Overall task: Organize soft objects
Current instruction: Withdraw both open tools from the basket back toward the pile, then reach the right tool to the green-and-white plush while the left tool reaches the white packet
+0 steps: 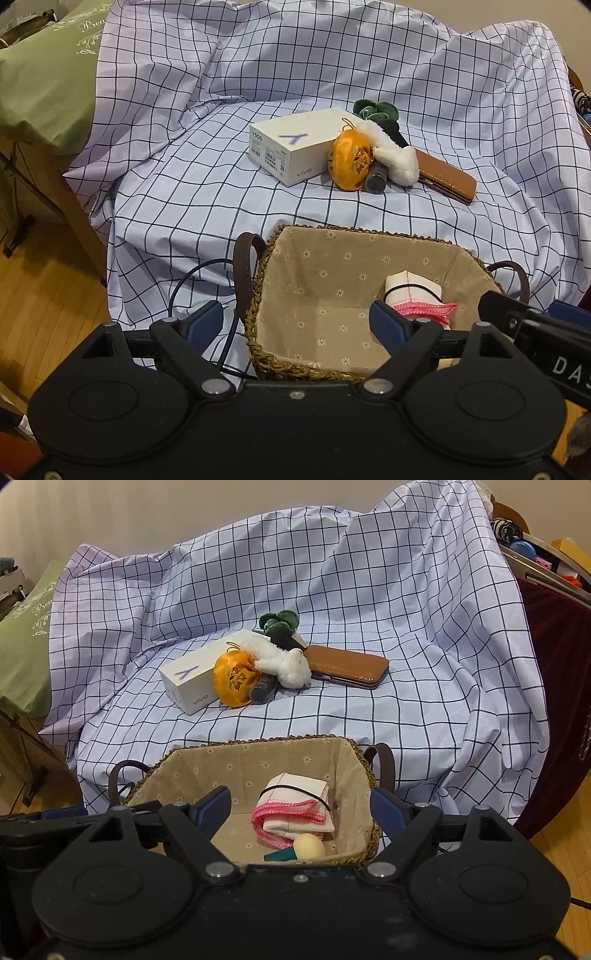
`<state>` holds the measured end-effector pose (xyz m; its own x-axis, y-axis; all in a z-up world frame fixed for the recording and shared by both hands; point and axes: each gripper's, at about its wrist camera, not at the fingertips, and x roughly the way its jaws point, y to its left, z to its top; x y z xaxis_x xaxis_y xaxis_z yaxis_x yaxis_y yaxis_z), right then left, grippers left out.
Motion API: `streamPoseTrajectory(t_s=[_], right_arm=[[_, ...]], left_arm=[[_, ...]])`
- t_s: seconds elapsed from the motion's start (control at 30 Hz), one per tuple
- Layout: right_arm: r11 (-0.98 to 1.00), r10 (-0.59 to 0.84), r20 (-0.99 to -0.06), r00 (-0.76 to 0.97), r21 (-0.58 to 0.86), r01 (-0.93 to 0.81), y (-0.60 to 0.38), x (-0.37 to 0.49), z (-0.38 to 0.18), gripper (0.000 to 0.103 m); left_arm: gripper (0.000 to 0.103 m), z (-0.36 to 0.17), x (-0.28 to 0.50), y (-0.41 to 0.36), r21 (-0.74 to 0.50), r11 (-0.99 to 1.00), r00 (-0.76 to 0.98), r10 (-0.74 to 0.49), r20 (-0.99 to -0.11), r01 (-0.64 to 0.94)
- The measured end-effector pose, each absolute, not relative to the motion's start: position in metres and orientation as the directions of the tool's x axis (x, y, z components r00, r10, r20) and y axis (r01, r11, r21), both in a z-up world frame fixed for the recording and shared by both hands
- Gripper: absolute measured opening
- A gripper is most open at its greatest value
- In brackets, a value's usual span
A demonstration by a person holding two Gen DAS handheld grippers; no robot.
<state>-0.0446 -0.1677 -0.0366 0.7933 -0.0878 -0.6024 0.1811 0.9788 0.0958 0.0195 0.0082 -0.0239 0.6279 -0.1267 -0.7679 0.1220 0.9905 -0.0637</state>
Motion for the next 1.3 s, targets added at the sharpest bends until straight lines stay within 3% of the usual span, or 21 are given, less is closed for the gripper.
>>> streamPoseTrajectory(t_s=[0.37,0.67,0.97,1.3], right_arm=[[0.980,-0.095,-0.590,0.801,0.085,0.180,-0.168,-0.046,-0.034,0.088],[0.977,-0.090,-0.558,0.825,0.109,0.181,-0.173,-0.046,-0.026,0.102],[0.957,-0.195,-0.519,0.832,0.084,0.277,-0.177,-0.040,-0.018,0.103],[0.959,-0.152,-0.581,0.800,0.110,0.262,-0.196,-0.001,-0.013,0.102]], left_arm=[[0.091,-0.023,0.018,0.010,-0.058,0.991,0.637,-0.121,-0.761,0.118],[0.099,-0.018,0.018,0.010,-0.042,0.993,0.668,-0.104,-0.736,0.108],[0.099,-0.018,0.018,0.003,0.005,0.992,0.683,-0.082,-0.726,0.125],[0.099,-0.022,0.035,0.005,-0.016,0.991,0.653,-0.098,-0.751,0.131]])
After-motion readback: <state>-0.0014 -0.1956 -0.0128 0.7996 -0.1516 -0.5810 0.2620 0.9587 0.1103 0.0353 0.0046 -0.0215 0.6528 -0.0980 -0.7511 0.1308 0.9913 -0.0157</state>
